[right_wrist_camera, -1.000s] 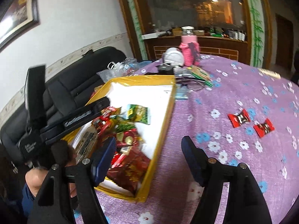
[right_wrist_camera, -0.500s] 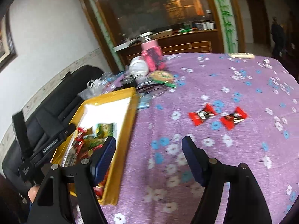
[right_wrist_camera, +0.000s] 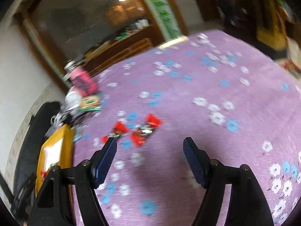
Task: Organize snacks
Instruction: 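Move both open grippers back to the last two red candies on the cloth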
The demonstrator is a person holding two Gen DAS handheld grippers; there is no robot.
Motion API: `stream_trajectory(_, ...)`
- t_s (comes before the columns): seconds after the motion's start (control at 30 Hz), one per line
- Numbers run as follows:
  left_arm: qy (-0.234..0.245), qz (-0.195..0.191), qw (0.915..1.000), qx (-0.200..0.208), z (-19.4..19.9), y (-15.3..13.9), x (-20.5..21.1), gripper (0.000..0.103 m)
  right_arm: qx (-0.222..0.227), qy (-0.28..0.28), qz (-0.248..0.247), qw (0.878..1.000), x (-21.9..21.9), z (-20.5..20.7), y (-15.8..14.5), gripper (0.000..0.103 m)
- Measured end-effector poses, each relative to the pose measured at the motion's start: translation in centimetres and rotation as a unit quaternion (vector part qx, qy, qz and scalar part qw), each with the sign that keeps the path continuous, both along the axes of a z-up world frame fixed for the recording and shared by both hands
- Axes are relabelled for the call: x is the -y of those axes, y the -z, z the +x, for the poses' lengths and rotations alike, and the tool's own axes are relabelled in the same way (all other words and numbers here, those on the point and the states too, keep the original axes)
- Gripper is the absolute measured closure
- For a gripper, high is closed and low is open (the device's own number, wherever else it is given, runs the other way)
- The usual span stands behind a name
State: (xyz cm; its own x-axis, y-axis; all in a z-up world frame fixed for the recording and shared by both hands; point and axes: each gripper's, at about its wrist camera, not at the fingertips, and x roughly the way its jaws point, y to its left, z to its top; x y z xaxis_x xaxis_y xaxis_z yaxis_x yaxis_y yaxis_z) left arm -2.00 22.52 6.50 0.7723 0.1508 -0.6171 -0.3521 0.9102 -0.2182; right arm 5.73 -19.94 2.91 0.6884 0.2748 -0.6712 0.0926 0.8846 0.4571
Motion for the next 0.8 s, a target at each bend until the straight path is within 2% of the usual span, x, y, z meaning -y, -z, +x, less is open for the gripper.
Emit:
stream_trajectory(0.1,0.029,0.011,0.9995,0.001,0.2,-1.4,2.2,0.010,-0.022,0.009,0.027,0.999,1.1,0.5,1.0,0.031)
stream_trajectory(0.2,0.068,0.019,0.9975,-0.001,0.8,-2.6,5.0,0.010,-0.018,0.014,0.034,0.999,1.6,0.4,0.8,0.031)
stream_trajectory(0.3,0.121,0.038,0.9918,-0.012,2.1,-3.6,8.7,0.010,-0.009,0.030,0.039,0.999,2.5,0.3,0.5,0.031)
stream_trajectory(0.37,0.159,0.037,0.9862,-0.024,3.4,-4.0,10.8,0.010,-0.004,0.053,0.049,0.997,3.8,0.2,0.3,0.031)
stream_trajectory(0.43,0.187,0.036,0.9810,-0.036,5.2,-4.2,12.7,0.010,0.002,0.095,0.056,0.994,5.7,-0.1,0.2,0.031)
stream_trajectory(0.53,0.224,0.041,0.9707,-0.077,9.1,-3.2,15.8,0.011,0.001,0.126,0.068,0.990,7.7,-0.1,0.4,0.032)
stream_trajectory(0.57,0.225,0.047,0.9689,-0.092,10.3,-2.7,16.7,0.011,0.000,0.126,0.073,0.989,8.1,-0.1,0.6,0.035)
stream_trajectory(0.7,0.242,0.063,0.9598,-0.127,14.4,-1.0,19.6,0.011,-0.009,0.111,0.078,0.991,7.9,0.2,1.0,0.036)
stream_trajectory(0.8,0.269,0.066,0.9487,-0.152,16.7,0.5,21.4,0.011,-0.006,0.103,0.075,0.992,7.5,0.0,0.7,0.036)
